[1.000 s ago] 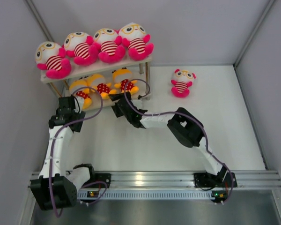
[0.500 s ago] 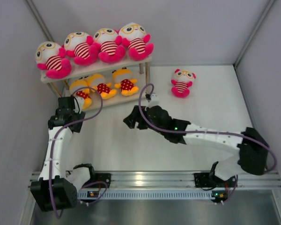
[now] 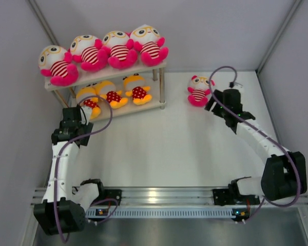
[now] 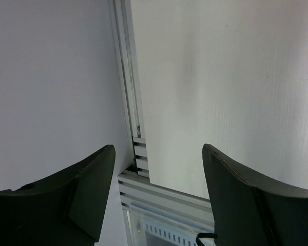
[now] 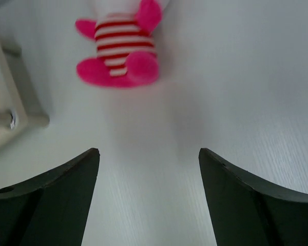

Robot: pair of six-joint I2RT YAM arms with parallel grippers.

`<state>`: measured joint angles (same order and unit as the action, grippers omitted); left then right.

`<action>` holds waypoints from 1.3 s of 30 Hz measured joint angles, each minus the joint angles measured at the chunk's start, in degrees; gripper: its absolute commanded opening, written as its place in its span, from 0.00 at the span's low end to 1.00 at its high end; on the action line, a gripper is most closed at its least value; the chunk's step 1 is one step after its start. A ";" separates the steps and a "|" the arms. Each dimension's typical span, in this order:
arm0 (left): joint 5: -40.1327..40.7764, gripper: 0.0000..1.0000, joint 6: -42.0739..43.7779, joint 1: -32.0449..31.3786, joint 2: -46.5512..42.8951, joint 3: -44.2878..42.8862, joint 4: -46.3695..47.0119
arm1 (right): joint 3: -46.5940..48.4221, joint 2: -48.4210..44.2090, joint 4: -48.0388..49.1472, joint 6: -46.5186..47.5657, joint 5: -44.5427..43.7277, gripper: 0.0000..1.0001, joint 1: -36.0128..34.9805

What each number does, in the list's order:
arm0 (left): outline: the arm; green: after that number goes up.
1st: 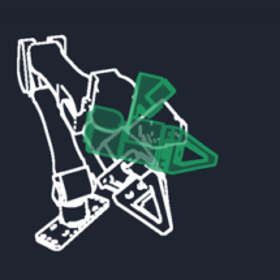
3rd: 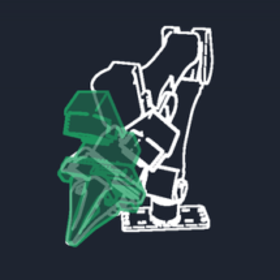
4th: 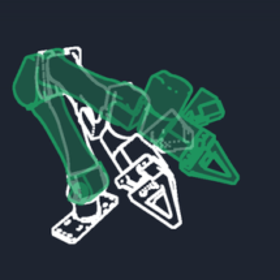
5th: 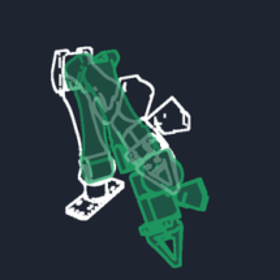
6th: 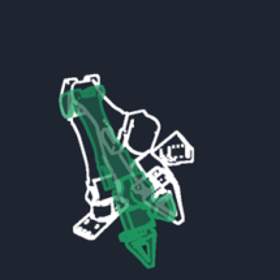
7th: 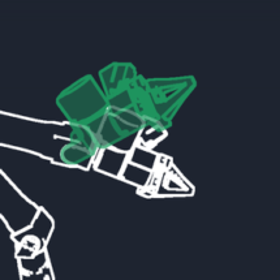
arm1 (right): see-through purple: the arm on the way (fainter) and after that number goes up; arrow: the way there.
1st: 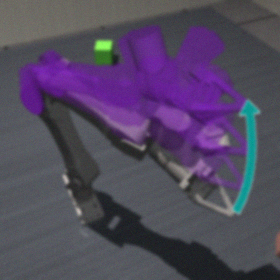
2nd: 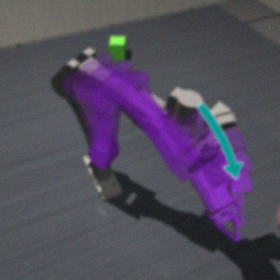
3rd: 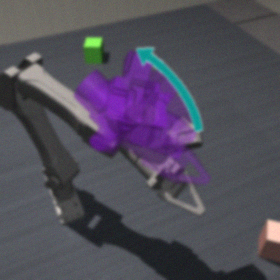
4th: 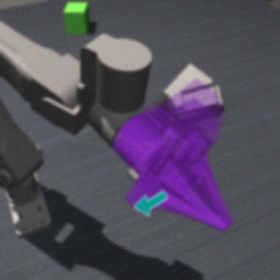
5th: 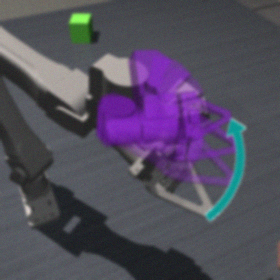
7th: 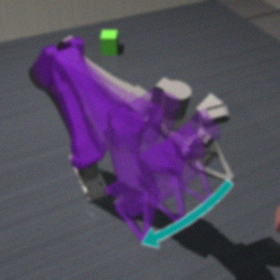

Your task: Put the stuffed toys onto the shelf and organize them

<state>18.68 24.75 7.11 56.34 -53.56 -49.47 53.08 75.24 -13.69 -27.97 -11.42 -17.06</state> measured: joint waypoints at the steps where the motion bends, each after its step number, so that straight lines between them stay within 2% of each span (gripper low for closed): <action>1: -0.07 0.75 0.00 0.00 -0.11 0.00 -0.04 | -1.40 0.33 3.52 -3.23 2.29 0.78 4.28; 4: -0.57 0.75 0.00 0.00 -0.04 0.00 -0.17 | -3.78 4.24 11.82 -11.58 6.32 0.79 11.87; 11: -0.79 0.75 0.02 0.00 0.20 0.00 -0.28 | -1.44 21.92 23.74 -22.40 12.74 0.79 10.29; 20: -0.83 0.75 0.00 -0.02 1.33 0.00 -0.31 | 5.25 32.24 31.08 -24.44 12.79 0.77 10.08; 24: -0.81 0.75 0.04 -0.02 1.60 0.00 -0.31 | 6.60 34.86 35.10 -25.38 12.87 0.60 10.05; 26: -0.79 0.75 0.22 -0.02 1.95 0.00 -0.31 | 6.64 36.00 36.30 -26.27 13.29 0.57 10.05; 29: -0.76 0.75 0.31 -0.02 2.67 0.00 -0.31 | 6.64 37.33 37.24 -27.71 14.27 0.58 10.03; 30: -0.76 0.75 0.33 -0.02 2.86 0.00 -0.28 | 6.64 37.44 37.35 -27.82 14.38 0.54 10.01; 31: -0.76 0.75 0.33 -0.02 3.08 0.00 -0.31 | 6.64 37.44 37.40 -27.82 14.43 0.46 9.92; 32: -0.79 0.75 0.33 -0.02 3.19 0.00 -0.31 | 6.67 37.44 37.57 -27.65 14.53 0.18 9.81; 33: -0.79 0.75 0.33 -0.02 3.23 0.00 -0.31 | 6.73 37.44 37.75 -27.43 14.60 0.02 9.66; 39: -0.74 0.75 0.44 -0.02 3.32 0.00 -0.31 | 6.75 34.64 34.64 -24.79 15.37 0.00 9.09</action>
<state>17.93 25.19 7.09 59.66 -53.56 -49.78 59.83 109.89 20.95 -52.75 3.95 -7.97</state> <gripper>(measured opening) 0.747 0.084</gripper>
